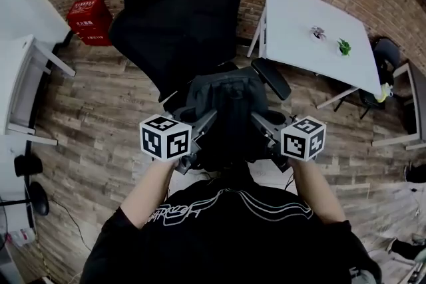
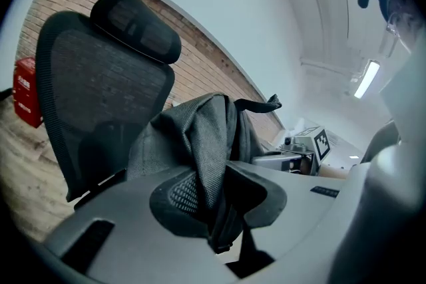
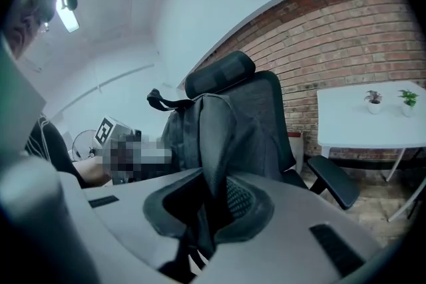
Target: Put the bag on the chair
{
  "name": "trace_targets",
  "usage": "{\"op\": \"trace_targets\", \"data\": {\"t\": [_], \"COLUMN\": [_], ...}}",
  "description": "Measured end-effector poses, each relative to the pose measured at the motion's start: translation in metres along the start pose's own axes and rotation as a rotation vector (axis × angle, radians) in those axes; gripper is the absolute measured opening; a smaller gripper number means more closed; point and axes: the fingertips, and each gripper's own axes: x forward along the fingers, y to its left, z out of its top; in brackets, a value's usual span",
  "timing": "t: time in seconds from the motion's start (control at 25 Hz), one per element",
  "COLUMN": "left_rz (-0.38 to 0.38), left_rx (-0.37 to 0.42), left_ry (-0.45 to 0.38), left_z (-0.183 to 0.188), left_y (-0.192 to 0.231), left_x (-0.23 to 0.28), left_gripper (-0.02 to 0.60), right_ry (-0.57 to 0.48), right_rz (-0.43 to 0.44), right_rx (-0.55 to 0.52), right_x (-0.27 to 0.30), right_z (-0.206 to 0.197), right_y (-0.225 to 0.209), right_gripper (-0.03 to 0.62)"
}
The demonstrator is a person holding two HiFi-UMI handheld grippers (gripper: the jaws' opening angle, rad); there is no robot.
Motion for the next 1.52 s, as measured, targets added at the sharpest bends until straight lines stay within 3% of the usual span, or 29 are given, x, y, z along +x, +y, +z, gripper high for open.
{"op": "trace_targets", "data": {"t": [0.56, 0.84, 1.2, 1.52], "left_rz": [0.28, 0.393, 0.475, 0.522], "left_rx": [-0.105, -0.153, -0.175, -0.161], "left_ry": [-0.077, -0.109, -0.116, -0.093], "left_z": [0.031, 0.037, 0.026, 0.02], "left_y": [0.07, 0.102, 0.149, 0.186], "left_x": [0.019, 0.03, 0.044, 0.06], "left_gripper": [0.092, 0.091, 0.091, 0.094], "right_ry": [0.122, 0.166, 0.228, 0.257], "right_rz": [0.229, 0.281, 0.293, 0.241], "right_rx": [-0.094, -0.154, -0.164, -0.152], "right_x": [0.09, 0.13, 0.181, 0.217], "right_z": [0.045, 0.056, 0.046, 0.037], "right_y": [-0.049, -0.07, -0.094, -0.116], "right_gripper": [0.041, 0.043, 0.044, 0.051]}}
